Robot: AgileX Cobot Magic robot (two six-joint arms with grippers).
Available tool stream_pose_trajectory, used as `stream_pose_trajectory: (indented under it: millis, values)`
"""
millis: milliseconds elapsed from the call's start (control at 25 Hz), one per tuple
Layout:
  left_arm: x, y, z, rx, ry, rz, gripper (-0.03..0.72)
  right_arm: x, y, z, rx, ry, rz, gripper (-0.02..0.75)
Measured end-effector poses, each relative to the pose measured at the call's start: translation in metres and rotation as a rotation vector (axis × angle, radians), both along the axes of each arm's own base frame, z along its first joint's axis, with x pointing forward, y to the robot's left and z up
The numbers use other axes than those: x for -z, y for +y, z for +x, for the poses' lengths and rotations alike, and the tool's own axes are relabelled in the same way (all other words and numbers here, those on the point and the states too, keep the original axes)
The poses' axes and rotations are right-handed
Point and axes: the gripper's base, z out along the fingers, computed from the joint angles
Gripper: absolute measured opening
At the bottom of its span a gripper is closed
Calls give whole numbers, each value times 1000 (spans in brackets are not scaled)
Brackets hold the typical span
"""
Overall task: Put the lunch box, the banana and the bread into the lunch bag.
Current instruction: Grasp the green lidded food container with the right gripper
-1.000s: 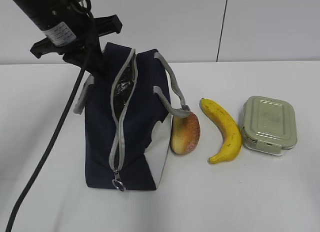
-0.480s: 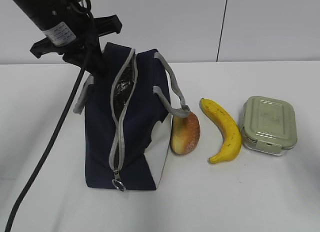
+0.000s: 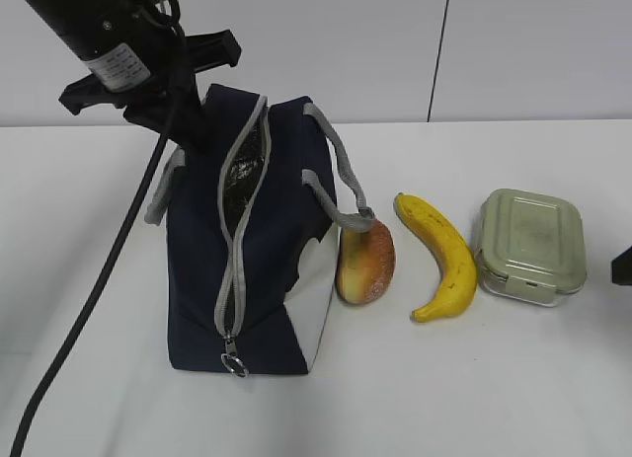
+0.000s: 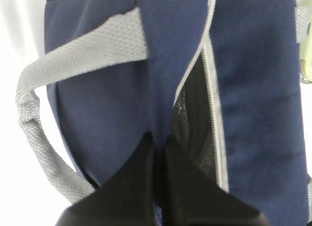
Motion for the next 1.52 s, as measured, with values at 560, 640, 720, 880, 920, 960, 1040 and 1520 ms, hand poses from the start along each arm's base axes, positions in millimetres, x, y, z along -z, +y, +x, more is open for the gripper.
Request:
stream_pose_trajectory:
  millis: [560,640,720,880,920,960,1040,1520]
  values:
    - [0,0,0,0,-1,0,3,30,-63,78,35,42,404,424]
    - [0,0,0,0,-1,0,3,39,-67,83,43,61,423,424]
    - [0,0,0,-1,-2,-1,3,46,-69,87,44,76,433,424]
    - [0,0,0,-1,-2,-1,3,53,-70,90,48,92,446,424]
    - [0,0,0,-1,-2,-1,3,55,-70,90,50,97,451,424]
    - [0,0,0,-1,-2,-1,3,57,-70,91,52,101,455,424]
    - [0,0,0,-1,-2,-1,3,63,-70,92,63,110,476,424]
    - [0,0,0,-1,-3,-1,3,92,-67,109,-10,55,620,654]
